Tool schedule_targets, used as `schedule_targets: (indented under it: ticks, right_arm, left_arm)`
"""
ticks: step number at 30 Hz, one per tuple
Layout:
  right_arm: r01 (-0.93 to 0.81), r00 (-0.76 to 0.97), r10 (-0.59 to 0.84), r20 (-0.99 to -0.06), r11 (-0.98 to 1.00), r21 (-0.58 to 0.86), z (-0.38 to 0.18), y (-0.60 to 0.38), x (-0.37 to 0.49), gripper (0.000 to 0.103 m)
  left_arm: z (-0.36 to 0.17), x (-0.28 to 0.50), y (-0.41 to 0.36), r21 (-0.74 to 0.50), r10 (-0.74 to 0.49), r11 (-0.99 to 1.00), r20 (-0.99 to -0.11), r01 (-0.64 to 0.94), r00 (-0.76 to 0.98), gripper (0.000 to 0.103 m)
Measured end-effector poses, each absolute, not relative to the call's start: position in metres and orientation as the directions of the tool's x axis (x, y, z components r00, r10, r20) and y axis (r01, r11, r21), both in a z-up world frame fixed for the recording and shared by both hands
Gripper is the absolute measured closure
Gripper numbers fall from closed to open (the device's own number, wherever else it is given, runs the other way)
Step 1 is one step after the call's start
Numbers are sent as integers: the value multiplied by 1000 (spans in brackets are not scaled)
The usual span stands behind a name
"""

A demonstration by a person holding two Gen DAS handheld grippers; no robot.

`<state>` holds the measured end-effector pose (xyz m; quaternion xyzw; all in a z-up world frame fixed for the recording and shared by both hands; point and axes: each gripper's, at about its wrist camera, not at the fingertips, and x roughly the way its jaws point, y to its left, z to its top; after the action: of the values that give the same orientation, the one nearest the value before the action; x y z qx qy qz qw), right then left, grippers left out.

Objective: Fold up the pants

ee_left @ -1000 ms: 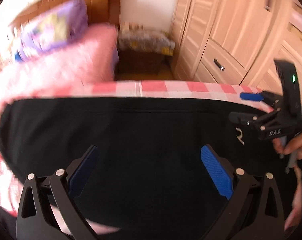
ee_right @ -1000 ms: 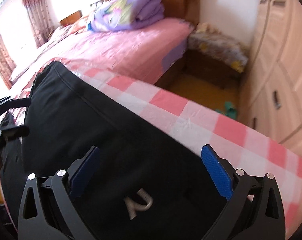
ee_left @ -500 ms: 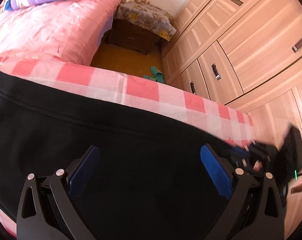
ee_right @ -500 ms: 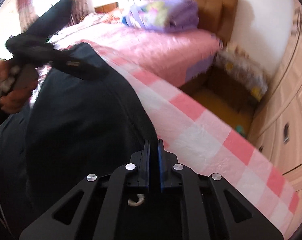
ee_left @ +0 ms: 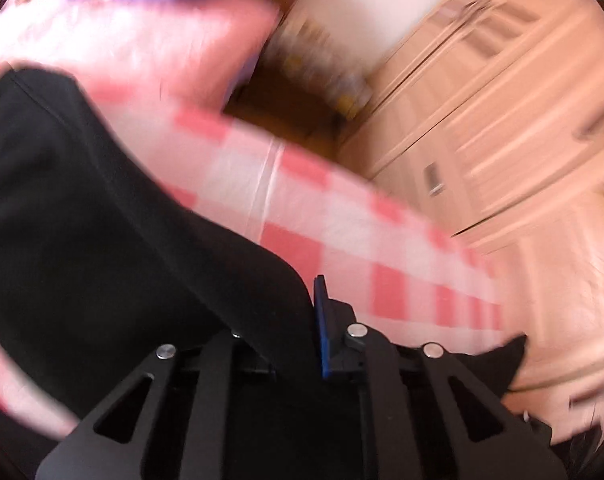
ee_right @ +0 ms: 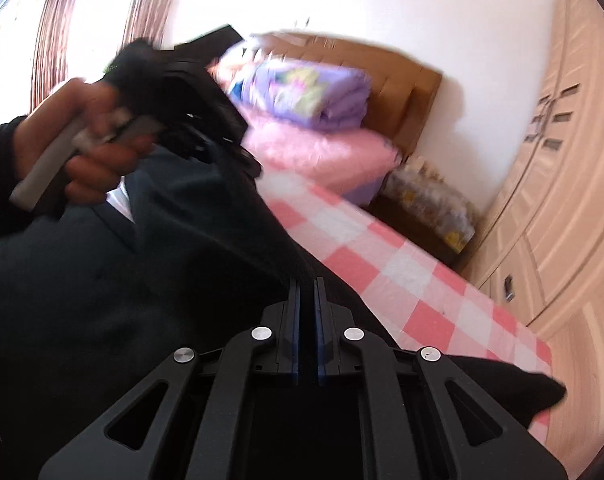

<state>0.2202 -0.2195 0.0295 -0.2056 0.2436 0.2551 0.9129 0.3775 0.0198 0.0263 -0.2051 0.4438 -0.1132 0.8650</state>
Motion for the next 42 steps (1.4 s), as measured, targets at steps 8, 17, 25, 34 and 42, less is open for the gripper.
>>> schedule_targets:
  ticks: [8,17,25,34,42]
  right_arm:
    - [-541,791,368,-489,794,-276,27,-202,56,94]
    - [-402,749,332,-574,916,6,-14,-233,-13,29]
    - [59,833,221,-508,876,478,-12,-389,-7,26]
    - [163,845,144,-515,848,505,-27,-426,20,38]
    - [156,808,210,-550,824,544,-46,-427,26,46]
  left_arm:
    - [38,142,35,-281,-332,936,-494,213,804,88]
    - [-50,114,57,-419,-428,891,-654,173,623,38]
    - [-25,112,67,-488,-458,860,-612,148,645,16]
    - [-25,121,52,-489,-478,859,-656,153,584,15]
    - [-40,129,19,-430,-458,884,-724,182,516,9]
